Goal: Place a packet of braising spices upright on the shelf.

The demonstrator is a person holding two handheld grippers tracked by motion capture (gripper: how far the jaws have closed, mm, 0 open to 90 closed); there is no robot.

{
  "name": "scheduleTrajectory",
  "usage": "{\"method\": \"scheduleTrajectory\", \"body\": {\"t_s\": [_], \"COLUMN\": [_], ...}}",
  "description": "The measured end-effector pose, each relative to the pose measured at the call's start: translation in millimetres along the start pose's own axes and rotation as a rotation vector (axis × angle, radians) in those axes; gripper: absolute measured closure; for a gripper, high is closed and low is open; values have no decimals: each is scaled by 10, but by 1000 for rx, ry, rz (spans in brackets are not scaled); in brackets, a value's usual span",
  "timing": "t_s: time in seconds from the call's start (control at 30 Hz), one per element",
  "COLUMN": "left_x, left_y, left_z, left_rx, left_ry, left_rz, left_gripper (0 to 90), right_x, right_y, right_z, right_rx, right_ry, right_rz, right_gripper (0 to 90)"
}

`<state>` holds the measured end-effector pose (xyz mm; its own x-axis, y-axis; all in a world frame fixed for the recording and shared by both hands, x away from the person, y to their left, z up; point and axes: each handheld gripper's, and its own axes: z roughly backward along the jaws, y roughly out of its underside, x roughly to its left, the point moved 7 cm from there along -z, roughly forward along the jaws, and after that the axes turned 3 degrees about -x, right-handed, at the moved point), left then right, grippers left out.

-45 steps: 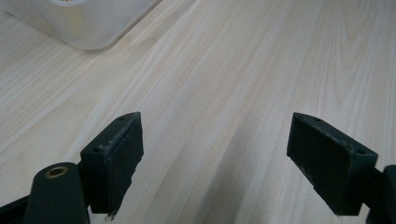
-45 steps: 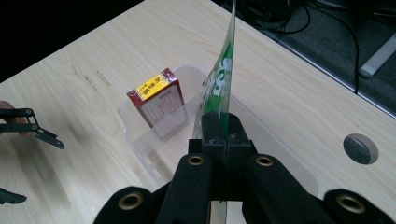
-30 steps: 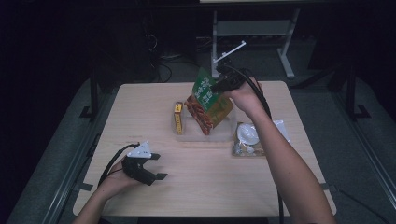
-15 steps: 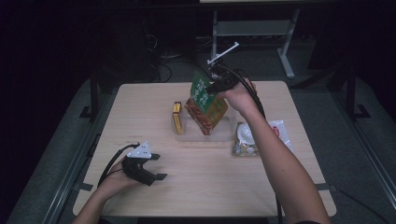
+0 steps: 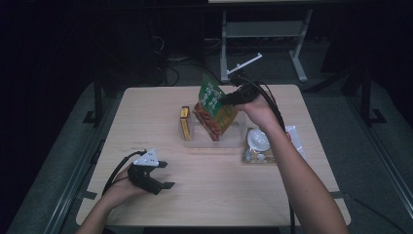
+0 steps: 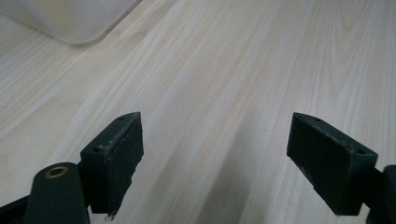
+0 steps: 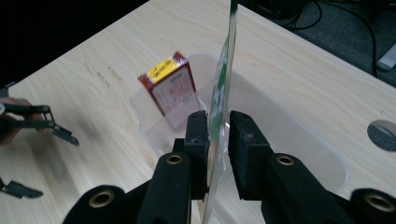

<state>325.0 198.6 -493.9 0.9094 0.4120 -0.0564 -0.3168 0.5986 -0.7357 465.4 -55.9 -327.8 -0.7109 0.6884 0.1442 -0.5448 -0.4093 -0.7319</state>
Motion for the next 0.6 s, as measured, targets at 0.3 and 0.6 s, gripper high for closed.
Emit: {"method": "scheduleTrajectory", "body": {"t_s": [0.3, 0.6], "left_x": [-5, -8], "left_y": [3, 6], "left_z": [-11, -10], "left_rx": [4, 8], "left_ry": [-2, 2], "left_rz": [0, 2], "left_gripper": [182, 182], "right_x": [8, 5], "right_y": [250, 146], "right_z": [147, 108], "right_rx": [-28, -28], "right_ry": [16, 52], "right_rz": [-4, 29], "right_gripper": [866, 900]}}
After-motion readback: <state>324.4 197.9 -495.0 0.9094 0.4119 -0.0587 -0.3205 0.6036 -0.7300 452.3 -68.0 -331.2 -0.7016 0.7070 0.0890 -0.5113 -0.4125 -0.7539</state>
